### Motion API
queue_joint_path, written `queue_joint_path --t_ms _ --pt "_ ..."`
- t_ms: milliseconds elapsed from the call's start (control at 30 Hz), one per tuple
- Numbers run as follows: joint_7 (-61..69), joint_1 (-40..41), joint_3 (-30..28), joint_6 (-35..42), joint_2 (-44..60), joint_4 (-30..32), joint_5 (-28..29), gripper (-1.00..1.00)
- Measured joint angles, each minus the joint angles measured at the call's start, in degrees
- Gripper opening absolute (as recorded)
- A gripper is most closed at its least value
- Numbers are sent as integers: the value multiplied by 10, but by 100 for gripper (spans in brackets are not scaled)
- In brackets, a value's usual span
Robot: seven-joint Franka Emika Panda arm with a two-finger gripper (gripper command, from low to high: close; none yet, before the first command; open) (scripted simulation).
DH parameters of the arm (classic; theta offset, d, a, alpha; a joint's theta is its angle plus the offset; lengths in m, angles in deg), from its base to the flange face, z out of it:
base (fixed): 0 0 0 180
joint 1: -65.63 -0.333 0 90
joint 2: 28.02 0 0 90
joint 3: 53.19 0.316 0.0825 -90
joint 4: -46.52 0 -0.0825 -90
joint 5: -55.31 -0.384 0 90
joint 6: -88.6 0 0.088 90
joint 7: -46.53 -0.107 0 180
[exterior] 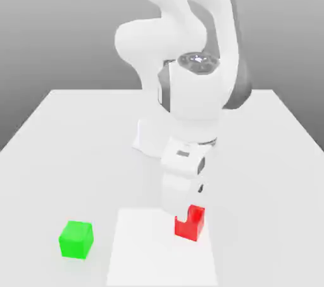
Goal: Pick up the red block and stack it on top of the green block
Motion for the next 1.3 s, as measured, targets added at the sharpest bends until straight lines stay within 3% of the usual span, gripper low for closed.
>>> queue_joint_path --t_ms 267,300,533,1067,1300 --pt "51 37 54 -67 82 -9 -71 0" --pt "56 44 64 -76 92 -9 -79 -100" --pt "56 46 66 -76 94 -9 -80 -100" --pt "-22 19 10 43 -47 11 34 -100" --pt "99 16 -106 91 -41 -39 34 -100"
